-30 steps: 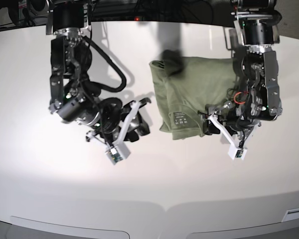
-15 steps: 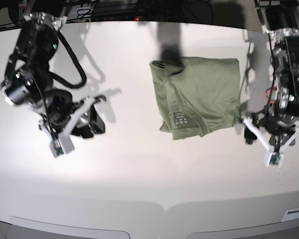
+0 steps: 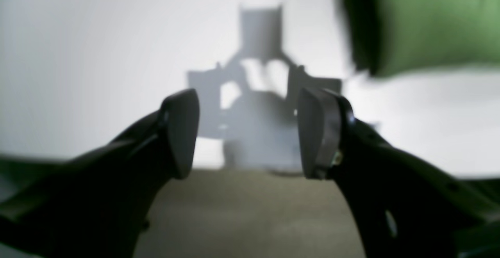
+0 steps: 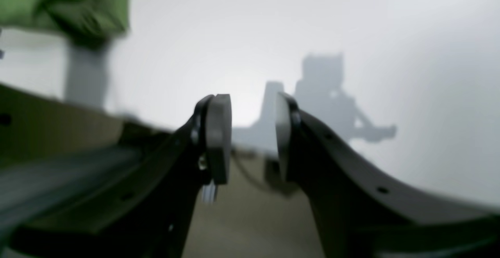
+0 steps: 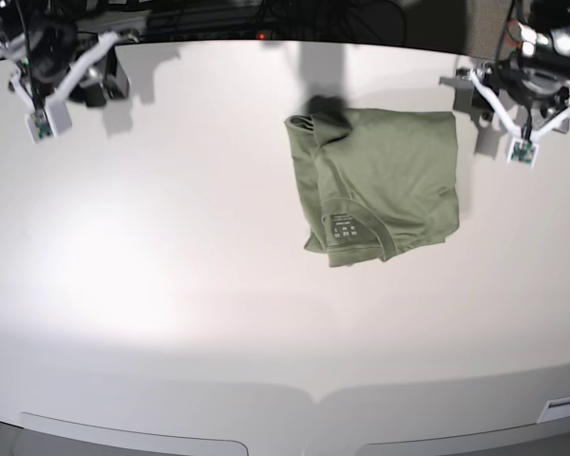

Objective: Fold the T-shirt properly

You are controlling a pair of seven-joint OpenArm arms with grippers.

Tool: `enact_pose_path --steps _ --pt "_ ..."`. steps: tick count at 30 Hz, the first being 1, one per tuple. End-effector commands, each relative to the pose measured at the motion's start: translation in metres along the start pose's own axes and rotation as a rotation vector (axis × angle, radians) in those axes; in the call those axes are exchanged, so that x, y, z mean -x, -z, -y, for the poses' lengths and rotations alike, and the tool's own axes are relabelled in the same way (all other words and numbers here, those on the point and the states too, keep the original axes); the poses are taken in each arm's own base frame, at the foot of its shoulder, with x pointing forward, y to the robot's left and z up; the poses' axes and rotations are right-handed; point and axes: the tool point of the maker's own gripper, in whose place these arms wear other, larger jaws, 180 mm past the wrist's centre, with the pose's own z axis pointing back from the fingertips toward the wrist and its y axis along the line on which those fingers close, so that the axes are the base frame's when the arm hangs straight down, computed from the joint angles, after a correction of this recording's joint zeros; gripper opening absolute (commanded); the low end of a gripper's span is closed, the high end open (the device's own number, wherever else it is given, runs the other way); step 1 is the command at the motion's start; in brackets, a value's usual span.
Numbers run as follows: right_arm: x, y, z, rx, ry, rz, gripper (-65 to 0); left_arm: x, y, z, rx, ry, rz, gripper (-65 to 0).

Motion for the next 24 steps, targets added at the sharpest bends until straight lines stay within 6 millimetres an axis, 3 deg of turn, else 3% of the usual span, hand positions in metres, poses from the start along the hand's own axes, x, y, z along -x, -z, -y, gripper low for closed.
enact_pose_path --steps 1,7,14,19,24 --pt "0.006 -0.007 -0.006 -0.023 0.003 -0.008 -45.3 0.004 -0.006 -0.009 -0.050 0.025 0.009 -26.8" --pt "0.077 -0.030 -0.030 -0.095 0.034 -0.235 -45.3 0.074 -0.022 -0.018 -0.105 0.068 -0.163 -26.8" --pt "0.125 -0.056 -0.057 -0.178 0.064 -0.408 -45.3 0.157 -0.053 0.000 -0.030 0.098 -0.357 -26.8" --pt "0.148 -0.050 -0.092 -0.318 0.117 -0.473 -45.3 0.228 -0.064 0.019 0.052 0.041 -0.566 -26.8" --pt "0.192 -0.036 -0.128 -0.471 0.216 -0.577 -45.3 0.316 -0.064 0.019 0.060 0.039 -0.771 -26.8"
